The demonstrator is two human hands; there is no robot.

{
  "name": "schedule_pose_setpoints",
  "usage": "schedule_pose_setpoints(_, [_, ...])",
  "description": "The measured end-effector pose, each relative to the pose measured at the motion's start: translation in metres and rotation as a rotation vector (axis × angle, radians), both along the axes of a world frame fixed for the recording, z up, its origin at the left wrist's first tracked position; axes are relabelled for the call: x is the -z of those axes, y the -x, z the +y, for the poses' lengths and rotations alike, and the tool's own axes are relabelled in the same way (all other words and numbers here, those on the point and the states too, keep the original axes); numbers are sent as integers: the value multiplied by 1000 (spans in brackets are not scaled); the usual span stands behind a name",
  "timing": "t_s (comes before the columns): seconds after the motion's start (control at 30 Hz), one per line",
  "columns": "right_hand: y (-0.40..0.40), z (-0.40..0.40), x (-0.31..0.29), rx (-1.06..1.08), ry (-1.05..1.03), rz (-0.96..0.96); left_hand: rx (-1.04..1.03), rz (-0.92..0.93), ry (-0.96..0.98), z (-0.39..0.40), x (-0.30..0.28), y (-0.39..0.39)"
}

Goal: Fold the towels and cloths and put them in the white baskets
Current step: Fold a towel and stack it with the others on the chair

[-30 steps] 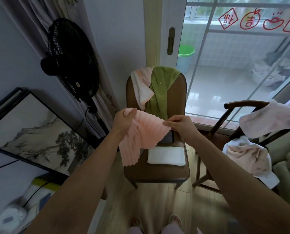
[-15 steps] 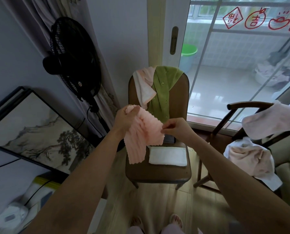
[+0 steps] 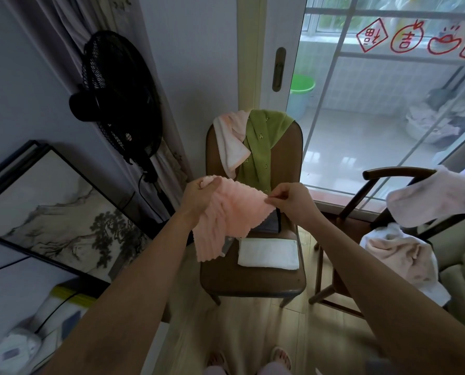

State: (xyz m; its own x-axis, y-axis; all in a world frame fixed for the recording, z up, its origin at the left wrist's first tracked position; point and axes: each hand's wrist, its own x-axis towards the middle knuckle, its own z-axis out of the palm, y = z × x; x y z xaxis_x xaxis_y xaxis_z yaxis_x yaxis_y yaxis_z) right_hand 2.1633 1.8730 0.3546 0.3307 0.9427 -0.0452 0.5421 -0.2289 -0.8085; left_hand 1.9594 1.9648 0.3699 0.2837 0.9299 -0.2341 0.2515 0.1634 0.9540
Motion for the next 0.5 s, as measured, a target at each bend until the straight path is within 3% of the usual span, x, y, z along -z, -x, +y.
schedule_pose_setpoints(0.23, [2, -4, -5, 0, 2, 116, 19, 82, 19, -4, -3, -9])
schedule_pose_setpoints(0.3, [3, -6, -5, -15, -24, 152, 83, 59, 46, -7, -8, -11])
schedule_pose_setpoints(0.4, [3, -7, -1, -7, -50, 172, 259, 174, -44, -13, -16, -11])
schedule_pose_setpoints(0.5, [2, -9, 0, 14, -55, 194, 293, 184, -36, -17, -17, -11])
